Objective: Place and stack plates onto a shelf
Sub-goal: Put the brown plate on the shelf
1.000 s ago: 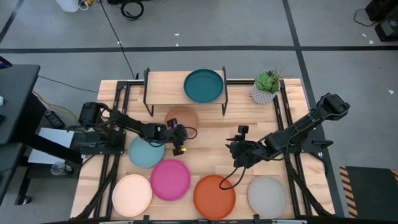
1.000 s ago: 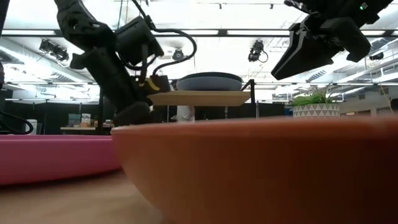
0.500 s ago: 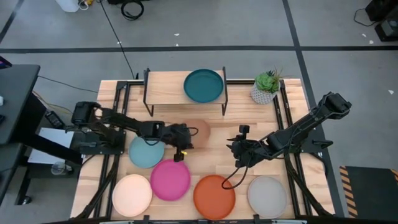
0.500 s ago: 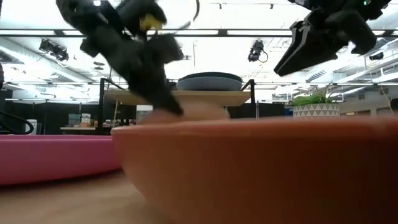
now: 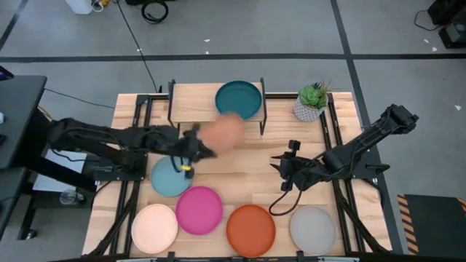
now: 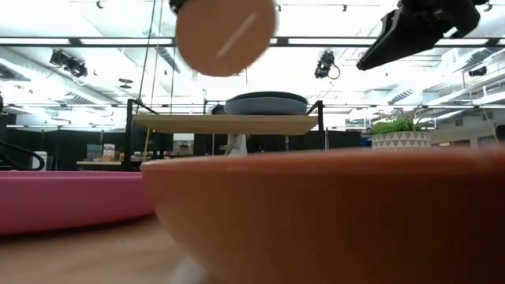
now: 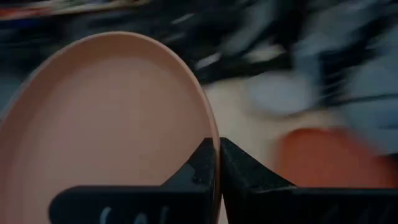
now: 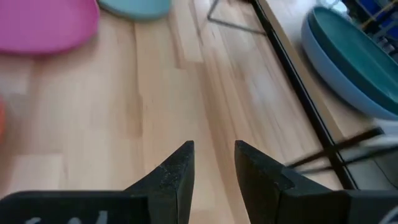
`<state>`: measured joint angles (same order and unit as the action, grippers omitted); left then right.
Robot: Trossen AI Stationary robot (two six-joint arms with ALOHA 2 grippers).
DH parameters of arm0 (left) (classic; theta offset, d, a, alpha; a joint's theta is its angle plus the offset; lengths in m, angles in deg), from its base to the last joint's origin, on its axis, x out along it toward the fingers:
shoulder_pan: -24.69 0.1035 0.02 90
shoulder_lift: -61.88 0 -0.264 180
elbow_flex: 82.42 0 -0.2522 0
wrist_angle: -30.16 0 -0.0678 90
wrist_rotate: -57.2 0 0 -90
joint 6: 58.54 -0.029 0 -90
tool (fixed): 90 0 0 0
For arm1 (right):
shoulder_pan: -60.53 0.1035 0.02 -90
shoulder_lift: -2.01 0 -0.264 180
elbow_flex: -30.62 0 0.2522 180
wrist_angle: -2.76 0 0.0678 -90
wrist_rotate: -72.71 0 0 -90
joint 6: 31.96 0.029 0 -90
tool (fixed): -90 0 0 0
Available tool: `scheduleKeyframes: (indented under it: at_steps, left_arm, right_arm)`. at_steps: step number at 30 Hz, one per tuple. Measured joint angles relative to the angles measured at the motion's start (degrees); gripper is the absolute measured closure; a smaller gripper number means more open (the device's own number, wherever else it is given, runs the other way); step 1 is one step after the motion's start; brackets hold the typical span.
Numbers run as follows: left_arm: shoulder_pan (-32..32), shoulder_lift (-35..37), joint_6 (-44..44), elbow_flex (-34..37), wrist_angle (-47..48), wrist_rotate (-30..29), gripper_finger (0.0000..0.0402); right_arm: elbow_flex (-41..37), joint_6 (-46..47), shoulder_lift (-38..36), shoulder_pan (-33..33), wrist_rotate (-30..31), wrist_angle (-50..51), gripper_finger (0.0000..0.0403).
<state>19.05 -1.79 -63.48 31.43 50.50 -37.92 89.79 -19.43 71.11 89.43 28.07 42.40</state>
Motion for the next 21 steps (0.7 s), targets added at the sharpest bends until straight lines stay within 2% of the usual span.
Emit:
scheduleKeyframes:
  at_steps: [3,5,7,12,16,21]
  left_arm:
    - [2.02,0.38,-2.46,-3.27,8.55,-11.45,0.0386]
    - [4.3,0.47,-2.86,-6.4,16.0,-15.51,0.0386]
    - [7.48,-0.97,-3.0,-10.1,19.63,-16.1,0.0386]
    - [16.0,-5.63,-2.1,-15.2,35.71,-15.93,0.0386]
    - [20.94,-8.58,-2.02,-15.28,40.78,-15.98,0.0386]
    - [22.3,-12.89,-4.77,-15.22,40.46,-14.56,0.0385]
  right_arm:
    - [0.0,-0.44,0.87,0.09,-0.22,-0.73,0.0282]
    - [0.0,-0.53,1.41,0.07,-0.45,-0.33,0.0282]
    - [0.0,-0.55,1.97,0.04,-0.42,-1.17,0.0282]
    - [0.0,-0.18,2.38,-0.1,-0.39,-1.25,0.0282]
    - [0.0,-0.95,2.41,0.04,-0.37,-2.3,0.0282]
    - [0.0,-2.42,2.43,0.02,-0.39,-3.31,0.0282]
